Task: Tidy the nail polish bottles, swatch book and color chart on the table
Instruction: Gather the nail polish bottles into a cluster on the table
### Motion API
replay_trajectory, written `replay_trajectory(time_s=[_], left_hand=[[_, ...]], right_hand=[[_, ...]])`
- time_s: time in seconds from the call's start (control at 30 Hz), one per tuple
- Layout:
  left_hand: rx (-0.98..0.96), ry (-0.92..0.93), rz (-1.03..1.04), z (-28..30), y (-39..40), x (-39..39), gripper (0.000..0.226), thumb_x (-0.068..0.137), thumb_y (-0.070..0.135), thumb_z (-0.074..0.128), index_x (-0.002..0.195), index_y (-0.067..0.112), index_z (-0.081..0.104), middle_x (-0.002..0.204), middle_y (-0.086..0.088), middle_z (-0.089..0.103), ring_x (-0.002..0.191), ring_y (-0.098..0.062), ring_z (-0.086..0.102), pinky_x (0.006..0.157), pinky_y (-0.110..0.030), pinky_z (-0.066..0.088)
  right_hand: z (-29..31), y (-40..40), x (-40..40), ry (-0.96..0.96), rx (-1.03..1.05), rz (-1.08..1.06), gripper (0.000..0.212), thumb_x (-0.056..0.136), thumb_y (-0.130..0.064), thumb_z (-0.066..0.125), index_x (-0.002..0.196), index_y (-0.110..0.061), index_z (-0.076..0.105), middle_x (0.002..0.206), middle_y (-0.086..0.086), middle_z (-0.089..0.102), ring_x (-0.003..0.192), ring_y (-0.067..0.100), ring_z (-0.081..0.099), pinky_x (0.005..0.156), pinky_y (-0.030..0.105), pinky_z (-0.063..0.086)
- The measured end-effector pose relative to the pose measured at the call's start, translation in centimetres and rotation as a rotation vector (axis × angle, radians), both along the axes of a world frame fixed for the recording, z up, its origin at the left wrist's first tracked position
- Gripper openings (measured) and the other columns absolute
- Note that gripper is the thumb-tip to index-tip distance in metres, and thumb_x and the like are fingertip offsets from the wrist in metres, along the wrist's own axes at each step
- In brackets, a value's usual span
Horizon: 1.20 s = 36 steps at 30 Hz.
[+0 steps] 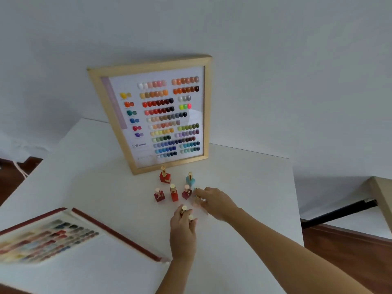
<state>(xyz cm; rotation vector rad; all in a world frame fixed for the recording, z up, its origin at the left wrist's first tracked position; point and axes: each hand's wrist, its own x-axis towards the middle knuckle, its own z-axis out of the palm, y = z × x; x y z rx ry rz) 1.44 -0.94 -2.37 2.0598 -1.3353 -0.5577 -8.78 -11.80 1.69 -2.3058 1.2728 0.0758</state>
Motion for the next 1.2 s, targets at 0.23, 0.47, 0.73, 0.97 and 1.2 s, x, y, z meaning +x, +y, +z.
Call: replay_trajectory(time_s=[0.23,0.47,0.73,0.97,1.2], left_hand=[[-0.024,-0.002,-0.007,0.0,-0.4,0.1,0.031,0.087,0.015,0.063,0.117,0.008,0.064,0.127,-0.007,0.06,0.116,-0.018,0.054,0.089,-0.024,0.05],[-0.05,0.046,-0.143,0.5,-0.8,-0.9,0.034,0.087,0.012,0.064,0.12,0.006,0.062,0.126,-0.011,0.058,0.118,-0.021,0.055,0.098,-0.035,0.05],[-0.094,0.154,-0.483,2.2,-2.5,-6.2,0.031,0.083,0.006,0.067,0.114,0.008,0.066,0.12,-0.004,0.061,0.108,-0.016,0.06,0.097,-0.029,0.05],[0.019,0.197,-0.731,1.6,-3.0,-12.2,0.032,0.082,0.004,0.067,0.114,0.009,0.067,0.12,-0.001,0.058,0.099,-0.015,0.061,0.089,-0.03,0.055],[0.062,0.183,-0.852,0.7,-2.1,-15.4,0.029,0.086,0.003,0.06,0.113,0.013,0.066,0.114,0.001,0.057,0.089,-0.015,0.06,0.083,-0.029,0.056]], right_hand=[[-0.2,-0.2,-0.8,-0.015,-0.1,0.035,0.024,0.094,-0.015,0.043,0.116,-0.016,0.053,0.091,0.009,0.06,0.08,0.026,0.057,0.067,0.034,0.047],[0.6,0.5,-5.1,-0.1,-0.064,-0.082,0.021,0.092,-0.009,0.047,0.109,-0.013,0.059,0.097,0.007,0.065,0.087,0.026,0.06,0.077,0.038,0.052],[1.8,3.7,-14.1,-0.183,-0.03,-0.378,0.018,0.093,-0.01,0.045,0.098,-0.011,0.062,0.087,0.007,0.065,0.077,0.025,0.06,0.071,0.037,0.051],[1.7,7.8,-19.5,-0.143,0.004,-0.583,0.018,0.092,-0.008,0.047,0.098,-0.008,0.064,0.089,0.01,0.067,0.078,0.026,0.062,0.073,0.039,0.052],[1.4,9.7,-20.5,-0.09,0.027,-0.685,0.019,0.094,-0.015,0.048,0.104,-0.008,0.062,0.093,0.011,0.066,0.083,0.027,0.062,0.075,0.039,0.052]])
